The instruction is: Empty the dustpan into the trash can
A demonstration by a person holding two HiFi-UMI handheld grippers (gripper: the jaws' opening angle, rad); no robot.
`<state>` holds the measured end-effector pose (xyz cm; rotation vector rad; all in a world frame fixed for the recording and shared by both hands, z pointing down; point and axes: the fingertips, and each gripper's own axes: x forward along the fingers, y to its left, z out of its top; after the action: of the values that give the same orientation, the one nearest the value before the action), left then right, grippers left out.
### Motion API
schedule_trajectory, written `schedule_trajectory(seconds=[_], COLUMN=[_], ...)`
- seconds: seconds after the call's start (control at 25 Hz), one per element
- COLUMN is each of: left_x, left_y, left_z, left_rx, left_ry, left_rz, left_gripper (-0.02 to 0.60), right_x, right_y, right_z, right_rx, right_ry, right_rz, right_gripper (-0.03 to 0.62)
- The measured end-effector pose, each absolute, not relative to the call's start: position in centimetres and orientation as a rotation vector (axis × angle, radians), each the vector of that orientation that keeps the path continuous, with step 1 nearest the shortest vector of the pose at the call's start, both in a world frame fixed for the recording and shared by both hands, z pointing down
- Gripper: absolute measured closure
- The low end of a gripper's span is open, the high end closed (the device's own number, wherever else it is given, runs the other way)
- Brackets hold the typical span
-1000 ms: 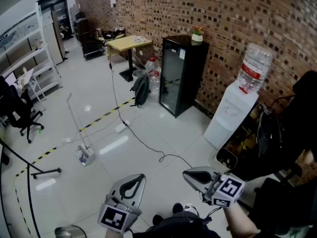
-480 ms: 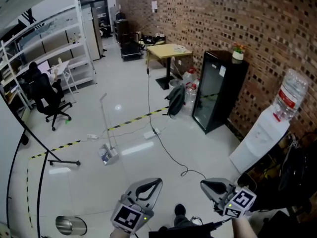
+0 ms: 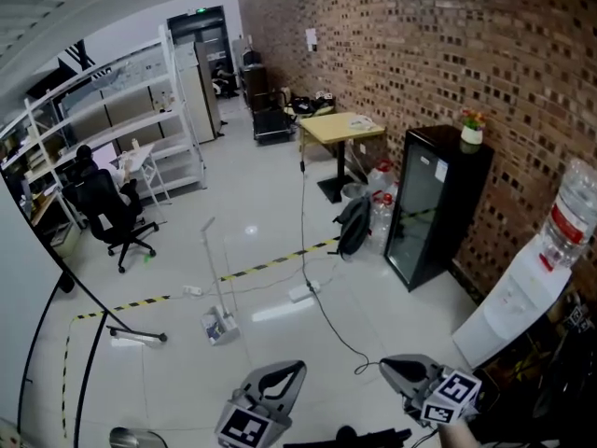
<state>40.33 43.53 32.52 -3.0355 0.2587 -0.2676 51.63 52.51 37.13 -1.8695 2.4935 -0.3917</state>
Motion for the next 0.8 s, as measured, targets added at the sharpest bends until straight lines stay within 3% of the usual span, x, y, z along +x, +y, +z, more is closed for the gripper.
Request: schedule_trajectory(seconds=[0.32,0.8], left_x=[45.2,48.5], left_y=[41.3,36.1], left_z=[31.9,30.0], left_rx=[-2.992,-2.908], left_ry=[0.341,0.498], left_rz=[-0.341,-0.331], left_gripper=[0.583,0.583], right_x=[57.3,59.9], right_y=[49.0,42.7], right_z=[37.2,35.4], right_rx=[-1.795,-1.563], right_ry=[2.518,2.736], right_rz=[-0.415,-0.305], right_gripper=[0.58,0.58])
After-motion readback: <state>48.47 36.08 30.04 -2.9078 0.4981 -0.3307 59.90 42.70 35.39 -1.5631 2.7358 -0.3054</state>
